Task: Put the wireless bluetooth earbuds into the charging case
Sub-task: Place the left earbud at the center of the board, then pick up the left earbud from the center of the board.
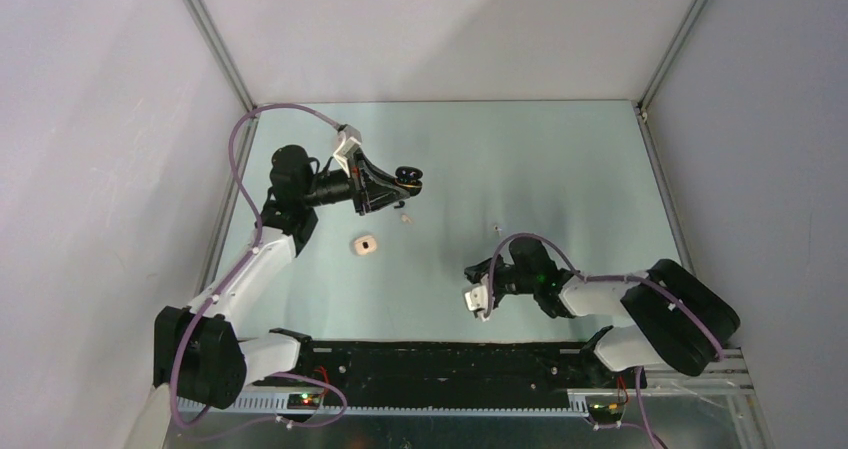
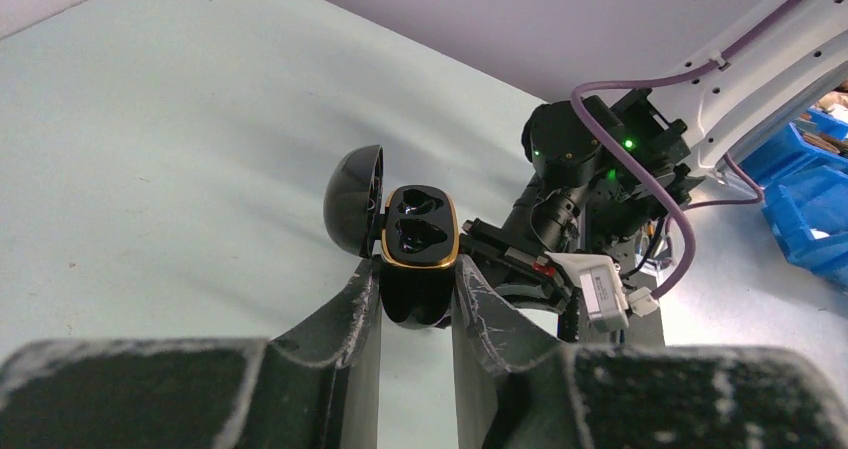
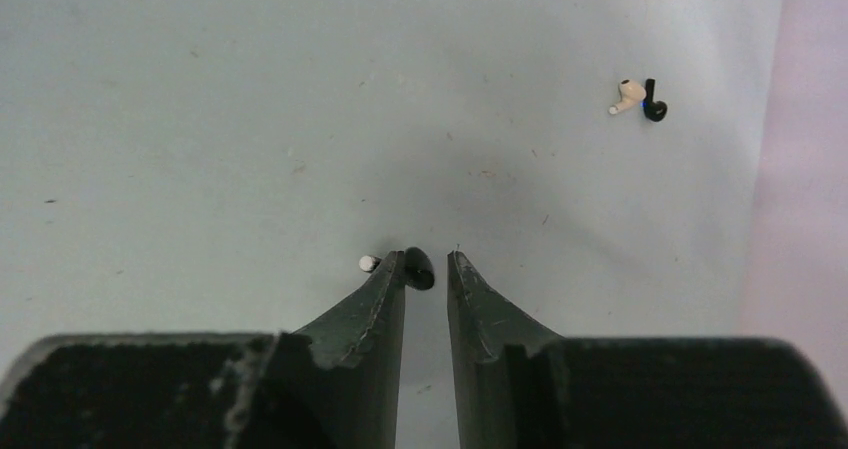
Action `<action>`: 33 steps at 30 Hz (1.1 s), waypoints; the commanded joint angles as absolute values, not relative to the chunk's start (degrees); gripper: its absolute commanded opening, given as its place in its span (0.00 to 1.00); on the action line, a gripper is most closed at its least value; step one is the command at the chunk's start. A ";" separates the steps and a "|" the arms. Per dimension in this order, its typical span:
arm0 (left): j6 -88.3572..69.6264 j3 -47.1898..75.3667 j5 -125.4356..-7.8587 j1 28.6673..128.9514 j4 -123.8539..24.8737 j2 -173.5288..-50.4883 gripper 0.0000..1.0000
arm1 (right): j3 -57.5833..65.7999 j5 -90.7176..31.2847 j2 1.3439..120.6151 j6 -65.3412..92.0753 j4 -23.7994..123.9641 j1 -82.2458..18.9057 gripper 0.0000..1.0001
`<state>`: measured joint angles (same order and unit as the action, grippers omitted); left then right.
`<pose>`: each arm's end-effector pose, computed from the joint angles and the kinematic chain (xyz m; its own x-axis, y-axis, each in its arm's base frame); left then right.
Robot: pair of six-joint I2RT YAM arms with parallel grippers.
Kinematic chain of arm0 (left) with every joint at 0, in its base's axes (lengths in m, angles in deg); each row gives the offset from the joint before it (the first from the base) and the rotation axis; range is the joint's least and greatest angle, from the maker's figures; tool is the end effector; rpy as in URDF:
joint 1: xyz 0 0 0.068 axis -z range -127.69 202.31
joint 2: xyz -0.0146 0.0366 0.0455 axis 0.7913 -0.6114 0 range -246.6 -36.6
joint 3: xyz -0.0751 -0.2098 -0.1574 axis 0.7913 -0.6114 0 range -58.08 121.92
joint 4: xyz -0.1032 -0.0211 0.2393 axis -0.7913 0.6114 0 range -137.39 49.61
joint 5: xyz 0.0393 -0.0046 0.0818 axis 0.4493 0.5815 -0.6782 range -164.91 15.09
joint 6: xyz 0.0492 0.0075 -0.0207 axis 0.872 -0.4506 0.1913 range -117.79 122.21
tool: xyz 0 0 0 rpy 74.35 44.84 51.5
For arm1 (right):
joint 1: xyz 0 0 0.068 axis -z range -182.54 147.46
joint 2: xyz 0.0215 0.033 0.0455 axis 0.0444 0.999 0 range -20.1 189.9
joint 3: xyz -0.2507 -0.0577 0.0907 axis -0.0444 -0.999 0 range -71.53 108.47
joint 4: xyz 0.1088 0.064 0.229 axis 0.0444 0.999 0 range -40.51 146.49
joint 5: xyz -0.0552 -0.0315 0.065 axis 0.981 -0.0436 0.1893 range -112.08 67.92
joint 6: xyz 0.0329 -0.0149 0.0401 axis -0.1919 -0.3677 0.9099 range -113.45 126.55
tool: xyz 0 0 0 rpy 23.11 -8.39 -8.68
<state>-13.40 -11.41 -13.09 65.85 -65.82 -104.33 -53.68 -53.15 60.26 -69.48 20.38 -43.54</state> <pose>0.2462 -0.0916 0.3216 -0.3031 -0.0577 -0.9512 0.9190 0.2465 -0.3077 0.1611 0.1644 0.1265 0.7605 -0.4403 -0.4773 -0.6174 -0.2627 -0.7415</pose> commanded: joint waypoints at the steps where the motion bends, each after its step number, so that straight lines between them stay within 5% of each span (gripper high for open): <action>1: -13.85 -9.87 -12.13 66.06 -67.95 -103.53 0.00 | -52.23 -53.59 55.79 -67.63 29.47 -43.78 0.30; 9: -13.86 -10.33 -11.81 66.03 -68.10 -103.28 0.00 | -47.04 -53.14 40.12 -59.38 49.22 -42.35 0.42; 13: -14.39 -10.79 -13.35 65.94 -68.15 -102.98 0.00 | -40.51 -49.82 36.96 -42.33 56.24 -45.45 0.42; 20: -18.05 -11.97 -22.59 65.78 -68.22 -101.24 0.00 | -14.93 -38.35 57.74 -8.38 79.83 -48.73 0.32; 26: -18.83 -13.64 -30.87 65.82 -68.19 -97.50 0.00 | -4.82 -31.46 64.76 5.64 85.73 -48.22 0.44; 33: -19.35 -14.67 -32.77 66.14 -68.14 -94.63 0.00 | 2.90 -32.83 74.86 18.25 96.12 -43.90 0.45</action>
<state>-18.30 -14.18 -29.83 65.85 -66.24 -97.00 -2.03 -33.52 70.48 7.85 87.22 -45.79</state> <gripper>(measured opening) 0.283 0.457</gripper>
